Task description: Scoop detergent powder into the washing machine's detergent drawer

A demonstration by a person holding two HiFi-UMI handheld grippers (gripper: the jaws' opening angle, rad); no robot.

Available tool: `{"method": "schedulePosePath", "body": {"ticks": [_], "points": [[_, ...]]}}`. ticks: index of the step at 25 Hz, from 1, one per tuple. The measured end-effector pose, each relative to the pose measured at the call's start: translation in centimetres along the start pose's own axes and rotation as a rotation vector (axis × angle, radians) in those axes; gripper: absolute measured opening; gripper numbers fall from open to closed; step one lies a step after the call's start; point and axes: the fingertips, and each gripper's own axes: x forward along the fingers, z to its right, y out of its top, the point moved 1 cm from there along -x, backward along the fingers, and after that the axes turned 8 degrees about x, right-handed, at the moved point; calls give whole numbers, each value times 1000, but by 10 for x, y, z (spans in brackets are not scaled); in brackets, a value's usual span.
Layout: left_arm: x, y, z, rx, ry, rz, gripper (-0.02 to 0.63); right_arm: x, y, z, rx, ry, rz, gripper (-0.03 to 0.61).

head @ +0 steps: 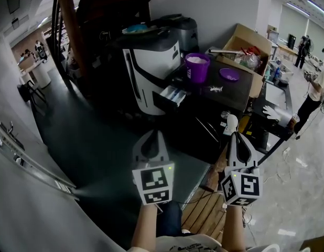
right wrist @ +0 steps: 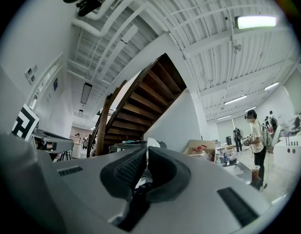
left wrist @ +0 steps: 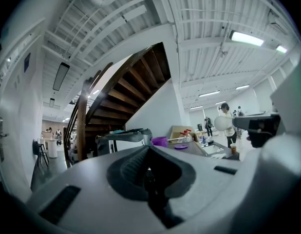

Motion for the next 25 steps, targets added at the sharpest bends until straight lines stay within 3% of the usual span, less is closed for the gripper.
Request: {"method": "schedulePosePath", "body": {"ticks": [25], "points": [[173, 30, -109, -10, -162, -22, 3, 174, 32, -60, -35, -150, -39, 20]]}}
